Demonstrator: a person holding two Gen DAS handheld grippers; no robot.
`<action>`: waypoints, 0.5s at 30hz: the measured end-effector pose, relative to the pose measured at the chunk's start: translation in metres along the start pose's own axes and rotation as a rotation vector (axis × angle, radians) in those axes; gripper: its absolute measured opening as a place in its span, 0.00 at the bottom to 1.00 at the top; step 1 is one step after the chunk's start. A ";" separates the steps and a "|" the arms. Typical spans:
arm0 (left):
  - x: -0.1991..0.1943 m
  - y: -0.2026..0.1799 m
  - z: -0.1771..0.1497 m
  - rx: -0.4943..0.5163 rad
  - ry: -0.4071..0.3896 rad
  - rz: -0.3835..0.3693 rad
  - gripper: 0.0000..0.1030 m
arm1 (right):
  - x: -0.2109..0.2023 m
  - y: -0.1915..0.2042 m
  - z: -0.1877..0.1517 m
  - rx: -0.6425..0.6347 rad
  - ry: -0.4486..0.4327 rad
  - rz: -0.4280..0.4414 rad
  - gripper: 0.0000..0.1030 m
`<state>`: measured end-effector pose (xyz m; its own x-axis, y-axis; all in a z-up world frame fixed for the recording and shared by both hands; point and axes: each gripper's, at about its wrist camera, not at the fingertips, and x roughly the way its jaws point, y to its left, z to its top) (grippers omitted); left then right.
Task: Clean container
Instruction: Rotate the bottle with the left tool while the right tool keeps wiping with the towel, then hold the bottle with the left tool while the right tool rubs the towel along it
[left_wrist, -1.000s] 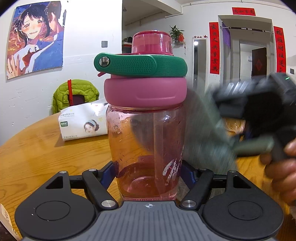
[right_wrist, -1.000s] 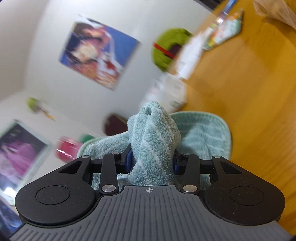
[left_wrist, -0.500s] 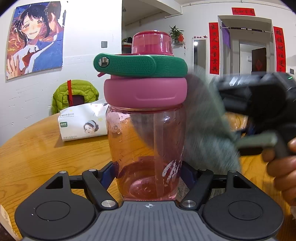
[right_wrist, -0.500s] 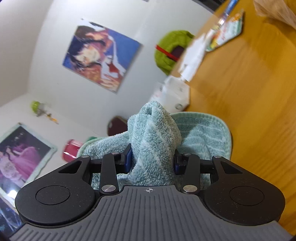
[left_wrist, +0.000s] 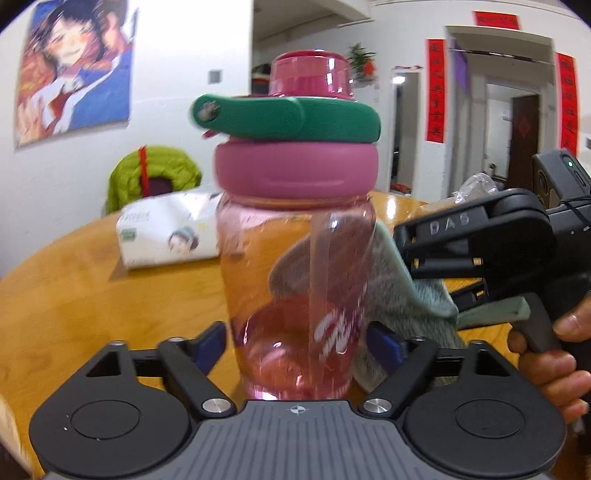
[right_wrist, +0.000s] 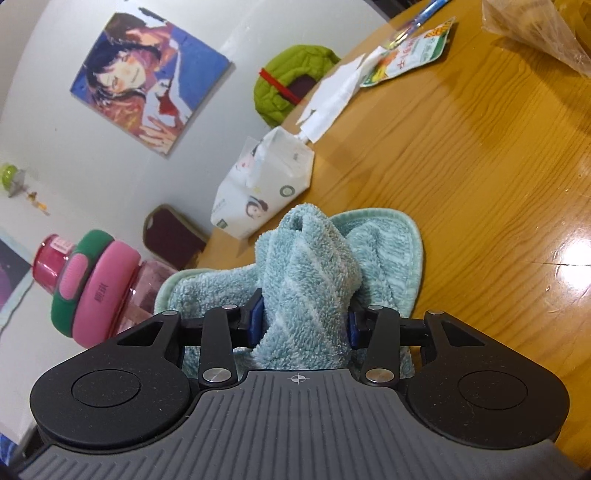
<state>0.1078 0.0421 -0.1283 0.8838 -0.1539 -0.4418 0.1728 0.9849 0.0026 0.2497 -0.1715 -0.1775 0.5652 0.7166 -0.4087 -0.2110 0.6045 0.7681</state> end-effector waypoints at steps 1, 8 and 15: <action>-0.005 -0.002 -0.001 -0.015 0.006 0.007 0.83 | 0.001 0.001 0.001 -0.002 0.000 -0.002 0.45; -0.020 -0.022 -0.005 0.029 -0.013 -0.007 0.79 | 0.006 0.012 0.008 -0.016 0.001 -0.018 0.45; 0.014 -0.015 0.023 0.033 0.065 0.033 0.76 | 0.010 0.023 0.016 -0.030 0.001 -0.033 0.45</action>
<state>0.1276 0.0237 -0.1143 0.8593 -0.1146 -0.4984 0.1588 0.9862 0.0471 0.2635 -0.1557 -0.1564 0.5712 0.6963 -0.4346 -0.2155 0.6382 0.7391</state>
